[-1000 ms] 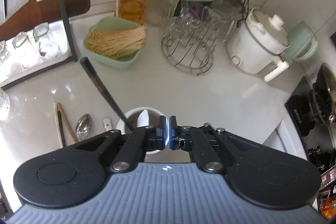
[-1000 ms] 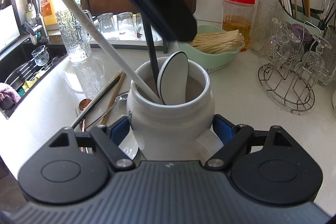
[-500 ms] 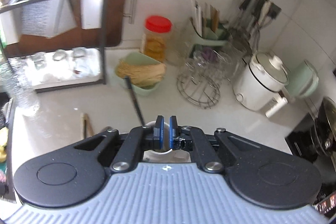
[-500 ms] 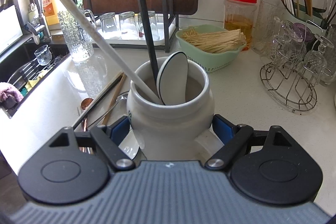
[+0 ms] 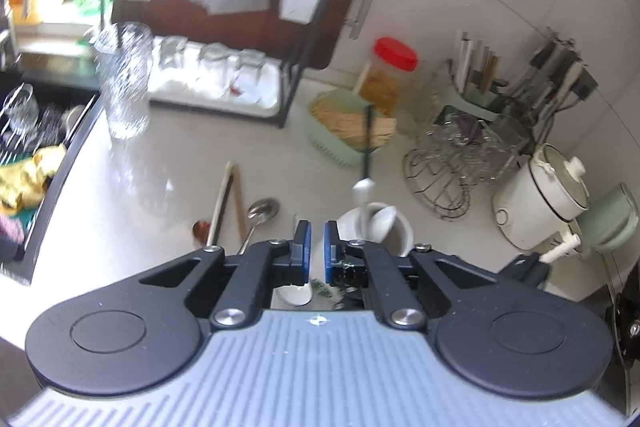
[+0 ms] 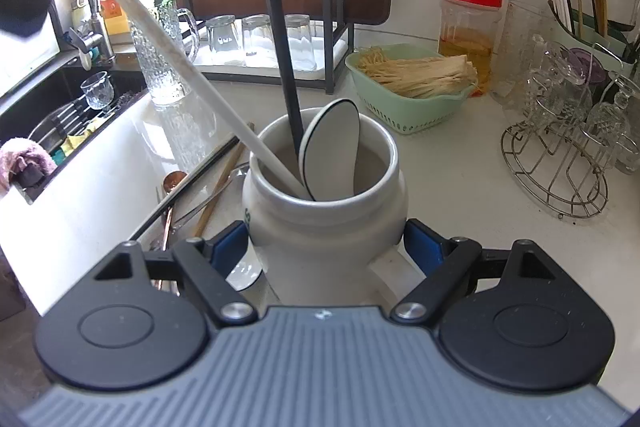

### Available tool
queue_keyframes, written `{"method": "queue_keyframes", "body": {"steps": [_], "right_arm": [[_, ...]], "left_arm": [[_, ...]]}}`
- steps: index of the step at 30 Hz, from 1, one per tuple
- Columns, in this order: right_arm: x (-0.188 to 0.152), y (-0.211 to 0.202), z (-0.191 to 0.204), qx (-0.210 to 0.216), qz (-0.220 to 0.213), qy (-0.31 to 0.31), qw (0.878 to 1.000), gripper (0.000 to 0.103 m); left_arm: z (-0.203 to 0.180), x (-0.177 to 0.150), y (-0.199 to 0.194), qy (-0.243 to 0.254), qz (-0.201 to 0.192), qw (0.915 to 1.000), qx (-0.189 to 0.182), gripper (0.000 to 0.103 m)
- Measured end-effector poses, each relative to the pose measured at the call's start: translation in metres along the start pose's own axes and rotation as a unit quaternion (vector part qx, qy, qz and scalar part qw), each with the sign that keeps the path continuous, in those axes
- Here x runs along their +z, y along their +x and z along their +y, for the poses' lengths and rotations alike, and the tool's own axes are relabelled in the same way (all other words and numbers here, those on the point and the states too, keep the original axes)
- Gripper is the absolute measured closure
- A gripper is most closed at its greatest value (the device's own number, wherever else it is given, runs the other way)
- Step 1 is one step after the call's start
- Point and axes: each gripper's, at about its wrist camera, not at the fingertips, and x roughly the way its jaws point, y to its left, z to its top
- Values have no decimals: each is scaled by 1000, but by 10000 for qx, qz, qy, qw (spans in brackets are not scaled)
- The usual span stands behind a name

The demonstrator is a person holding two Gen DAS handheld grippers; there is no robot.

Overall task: Organize utensils
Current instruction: 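Move the open left tool down to a steel spoon on the counter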

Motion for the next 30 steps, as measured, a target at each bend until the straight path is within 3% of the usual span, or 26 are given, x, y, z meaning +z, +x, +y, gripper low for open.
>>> {"method": "queue_keyframes", "body": {"steps": [9,13,19,30], "right_arm": [[1,-2,-3,-97,124,79,9998,16],[2,-3,-3,-166,225,127,9995,16],[4,-3,-1,-308,359,232,9986,16],[8,-1,3,-506,564,288,9967,16]], "left_arm": [[41,-11,47,-126,383,9992,-2,95],[55,-11,76,30,510,9987,-5,77],[75,-6,127,181,782,9966,-161,66],[75,10,201,862,914,9911,-432,65]]}}
